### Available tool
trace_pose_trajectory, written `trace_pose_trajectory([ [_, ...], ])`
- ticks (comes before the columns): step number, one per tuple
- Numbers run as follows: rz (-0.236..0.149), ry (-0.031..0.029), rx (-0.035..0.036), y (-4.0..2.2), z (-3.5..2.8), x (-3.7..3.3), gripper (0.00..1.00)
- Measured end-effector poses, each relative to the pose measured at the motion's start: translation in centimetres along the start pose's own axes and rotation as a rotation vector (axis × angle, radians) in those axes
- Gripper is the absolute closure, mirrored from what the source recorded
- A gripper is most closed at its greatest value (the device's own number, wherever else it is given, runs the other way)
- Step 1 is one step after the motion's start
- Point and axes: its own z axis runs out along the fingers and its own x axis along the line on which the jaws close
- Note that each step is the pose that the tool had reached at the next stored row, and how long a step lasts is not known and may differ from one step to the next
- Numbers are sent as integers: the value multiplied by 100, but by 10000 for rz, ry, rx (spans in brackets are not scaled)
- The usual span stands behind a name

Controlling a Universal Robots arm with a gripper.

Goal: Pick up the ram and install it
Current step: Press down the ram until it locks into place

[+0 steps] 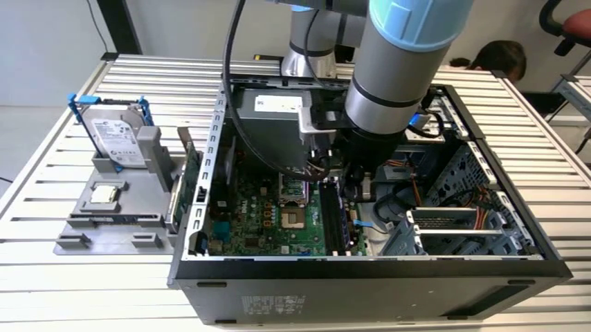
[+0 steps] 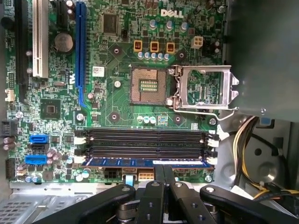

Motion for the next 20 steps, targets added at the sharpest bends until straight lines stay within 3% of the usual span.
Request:
trace_pose_trajectory([
  [18, -34, 19, -6, 8, 319, 27, 100],
  [20, -34, 53, -17, 6, 304, 19, 100],
])
